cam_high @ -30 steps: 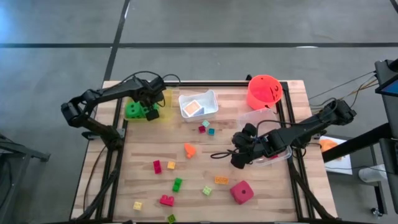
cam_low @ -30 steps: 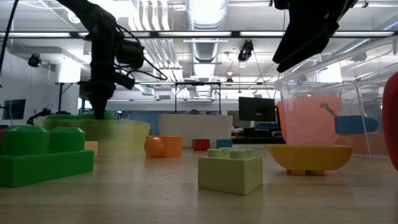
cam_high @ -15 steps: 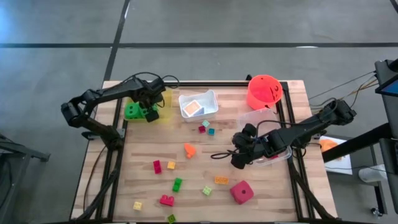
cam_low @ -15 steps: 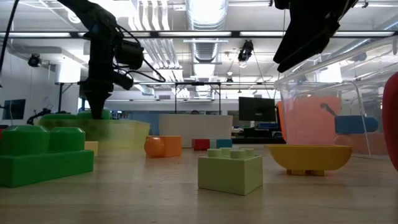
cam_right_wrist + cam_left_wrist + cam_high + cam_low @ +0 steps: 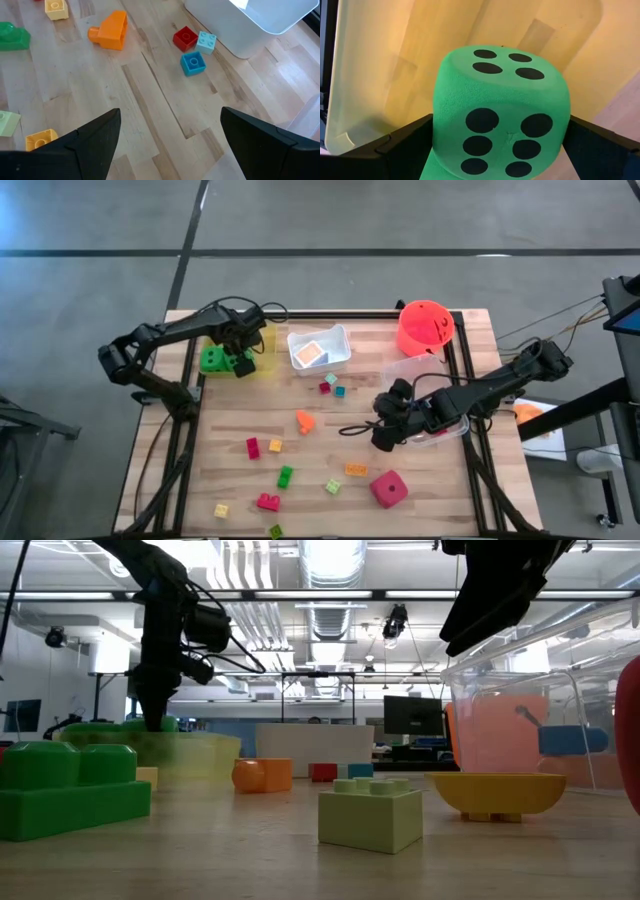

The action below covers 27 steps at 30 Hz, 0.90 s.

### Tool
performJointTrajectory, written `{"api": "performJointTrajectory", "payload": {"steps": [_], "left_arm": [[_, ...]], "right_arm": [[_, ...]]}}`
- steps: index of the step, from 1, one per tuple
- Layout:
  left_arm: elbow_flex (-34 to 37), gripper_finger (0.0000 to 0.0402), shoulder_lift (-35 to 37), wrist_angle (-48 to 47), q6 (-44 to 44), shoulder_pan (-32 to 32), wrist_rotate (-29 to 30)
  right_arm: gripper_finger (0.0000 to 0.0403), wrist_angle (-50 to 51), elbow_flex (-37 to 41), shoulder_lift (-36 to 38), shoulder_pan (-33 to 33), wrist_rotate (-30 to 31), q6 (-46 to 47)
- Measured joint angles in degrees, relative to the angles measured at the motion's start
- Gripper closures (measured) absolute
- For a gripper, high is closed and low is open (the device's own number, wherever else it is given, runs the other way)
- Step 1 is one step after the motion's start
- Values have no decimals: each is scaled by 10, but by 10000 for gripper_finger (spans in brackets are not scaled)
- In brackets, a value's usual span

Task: Pick & Place Toys
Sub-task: Put the green dice into the yellow bin

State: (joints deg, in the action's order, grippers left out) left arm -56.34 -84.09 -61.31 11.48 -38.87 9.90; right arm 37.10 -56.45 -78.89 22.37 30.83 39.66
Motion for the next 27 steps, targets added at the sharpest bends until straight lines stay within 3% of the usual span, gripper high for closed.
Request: {"api": "performJointTrajectory", "payload": {"steps": [15,22,27], "left_arm": [[0,2,0,-4,-5,0,-5],[-12,2,0,-36,9,5,19],[-22,2,0,-40,5,5,25]], "right_arm": [[66,0,0,0,0,-9,0],[66,-3,0,0,0,-9,0],[66,-29,0,0,0,30,7]]}}
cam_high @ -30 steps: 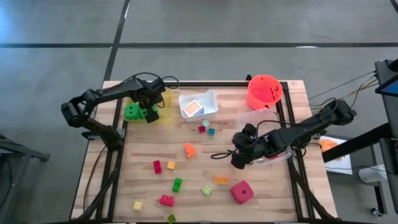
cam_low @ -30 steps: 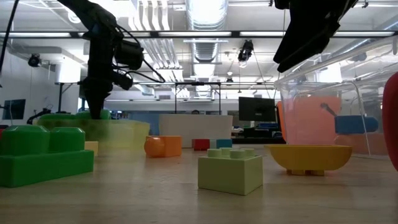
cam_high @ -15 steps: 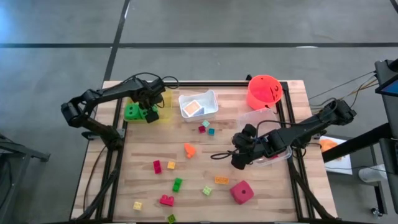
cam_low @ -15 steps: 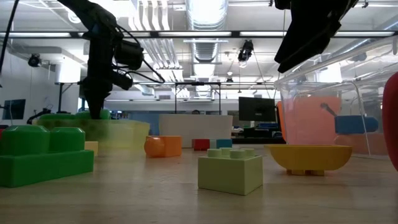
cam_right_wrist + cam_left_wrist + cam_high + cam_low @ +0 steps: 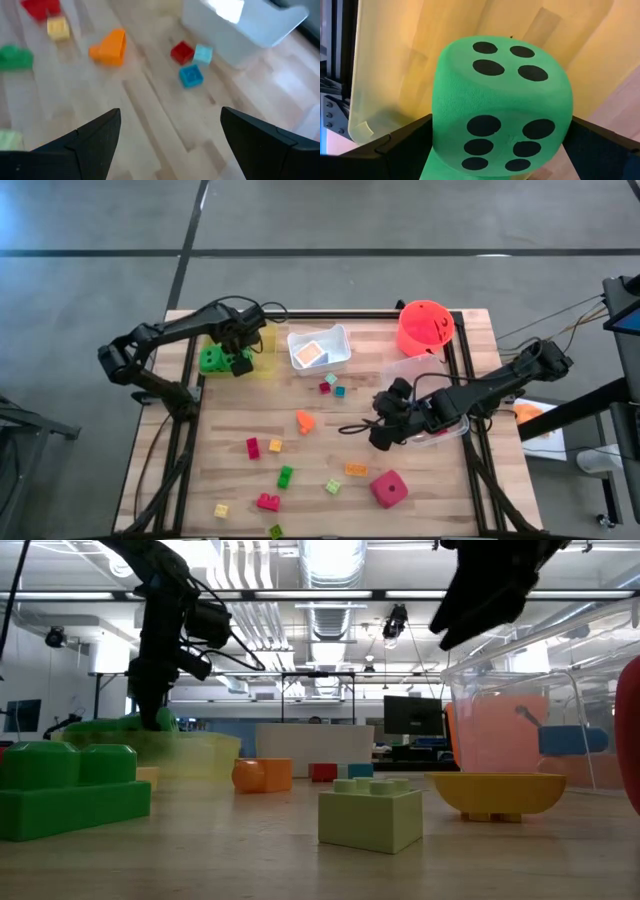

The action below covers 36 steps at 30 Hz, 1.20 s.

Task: Pick & Place Toys
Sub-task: Put the green dice into the yellow bin

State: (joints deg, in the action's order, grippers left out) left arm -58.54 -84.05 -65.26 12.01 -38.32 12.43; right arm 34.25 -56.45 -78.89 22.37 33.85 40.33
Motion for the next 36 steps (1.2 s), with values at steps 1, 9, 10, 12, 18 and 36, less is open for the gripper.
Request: {"api": "performJointTrajectory", "payload": {"steps": [1,9,10,12,18,36], "left_arm": [[0,2,0,1,0,0,0],[1,2,0,15,-18,0,-11],[2,2,0,14,-16,1,-27],[5,2,0,12,-13,3,-41],[-5,1,0,-29,14,4,-32],[-35,1,0,-49,53,-23,-128]], "right_arm": [[66,-9,0,0,0,7,0],[66,-94,0,0,-10,12,-28],[66,-100,0,0,-11,13,-33],[66,-110,0,0,-11,14,-43],[66,-109,0,0,-10,14,-46],[66,-105,0,0,-9,6,-50]]}}
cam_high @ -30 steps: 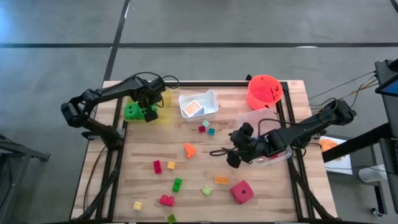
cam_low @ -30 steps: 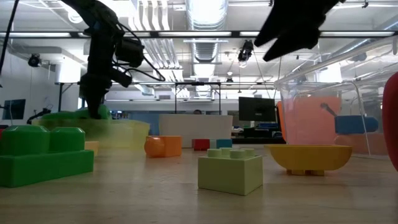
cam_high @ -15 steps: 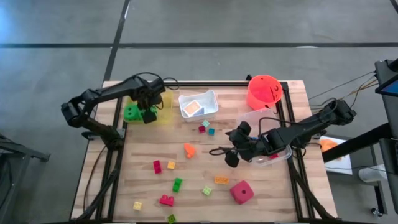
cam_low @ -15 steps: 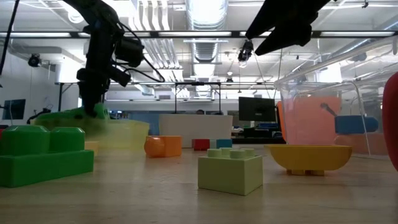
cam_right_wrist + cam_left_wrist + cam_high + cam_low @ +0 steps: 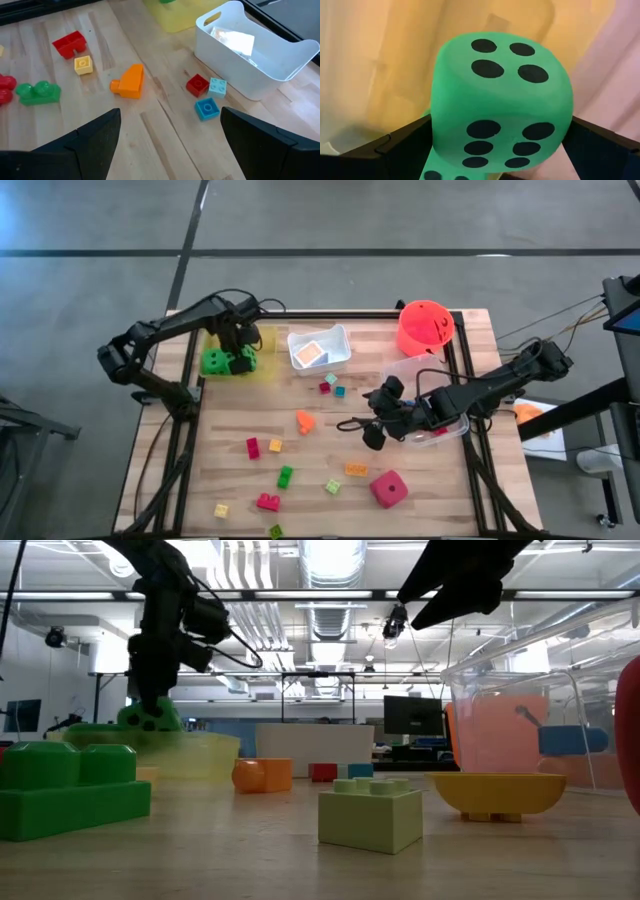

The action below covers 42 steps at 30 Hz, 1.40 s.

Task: Pick & Place Toys
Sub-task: Put the green dice into the yellow bin

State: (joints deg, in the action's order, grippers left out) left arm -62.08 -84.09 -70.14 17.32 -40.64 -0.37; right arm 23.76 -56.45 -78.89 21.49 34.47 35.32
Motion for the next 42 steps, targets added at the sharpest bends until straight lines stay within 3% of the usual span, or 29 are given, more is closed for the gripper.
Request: {"api": "performJointTrajectory", "payload": {"steps": [3,9,14,16,18,22,25,29,34,39,42], "left_arm": [[0,1,-1,13,-16,-2,-10],[-8,1,-1,-23,-17,-4,52],[-9,1,-1,-16,-10,0,10],[-9,1,-1,-6,-10,1,7],[-9,1,-1,-7,-10,1,7],[-10,2,-1,-3,-5,1,-2],[-9,2,3,12,11,1,-37],[-5,2,26,54,23,1,-85],[-6,2,39,78,22,-1,-80],[-4,2,42,79,3,-1,-68],[-4,2,41,75,-2,-1,-60]], "right_arm": [[66,0,0,0,0,0,-2],[66,0,0,0,0,-1,-1],[66,-8,0,0,-1,25,-2],[66,-51,3,-10,-6,71,0],[66,-120,7,-26,-21,76,-22],[73,-297,7,-76,-68,-14,-86],[99,-376,5,-113,-107,-71,-95],[152,-393,-22,-155,-153,-86,-89],[216,-389,-93,-219,-198,-96,-100],[279,-383,-187,-293,-232,-160,-90],[325,-363,-238,-331,-242,-168,-74]]}}
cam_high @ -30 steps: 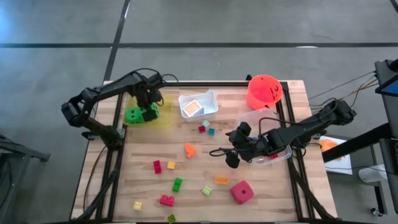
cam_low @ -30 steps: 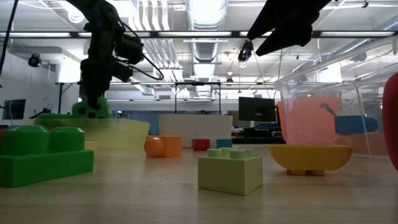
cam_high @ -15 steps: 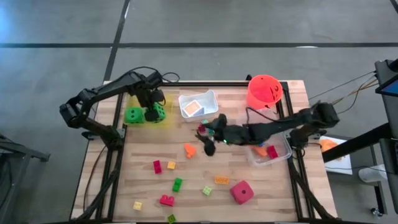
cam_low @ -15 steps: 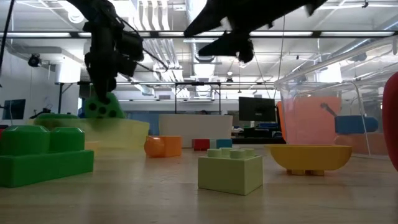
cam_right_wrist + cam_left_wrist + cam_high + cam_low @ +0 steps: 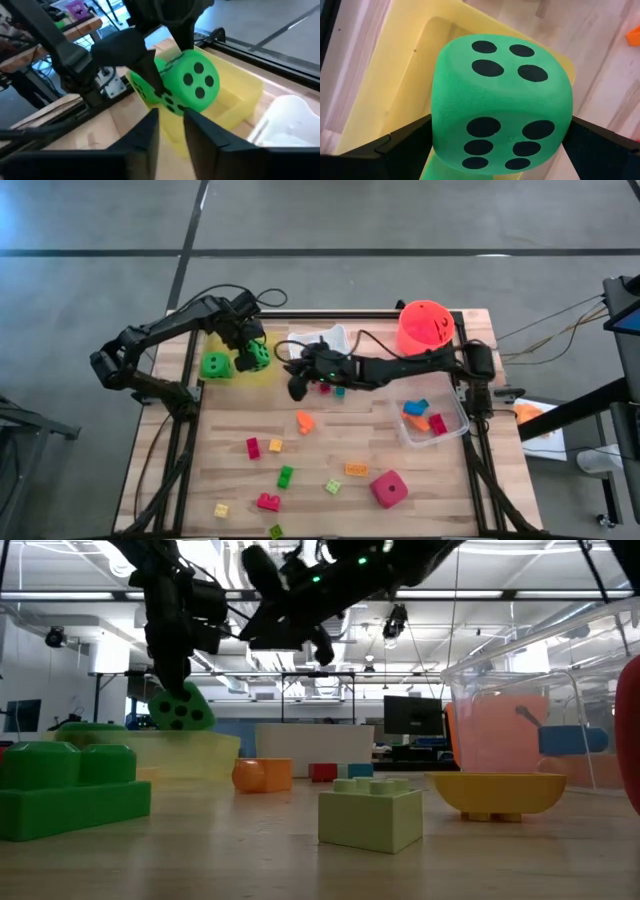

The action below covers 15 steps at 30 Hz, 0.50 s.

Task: Pick & Place Toys
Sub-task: Put the green dice into the yellow bin

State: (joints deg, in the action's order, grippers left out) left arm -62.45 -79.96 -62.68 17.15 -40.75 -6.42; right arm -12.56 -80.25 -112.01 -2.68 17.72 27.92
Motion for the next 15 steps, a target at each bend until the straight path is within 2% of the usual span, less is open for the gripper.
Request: {"api": "performJointTrajectory", "payload": {"steps": [4,15], "left_arm": [[7,2,1,4,13,1,-3],[39,2,2,28,41,0,-42]], "right_arm": [[385,3,-52,-41,-6,-3,2],[395,0,-150,-140,-33,-78,36]]}}
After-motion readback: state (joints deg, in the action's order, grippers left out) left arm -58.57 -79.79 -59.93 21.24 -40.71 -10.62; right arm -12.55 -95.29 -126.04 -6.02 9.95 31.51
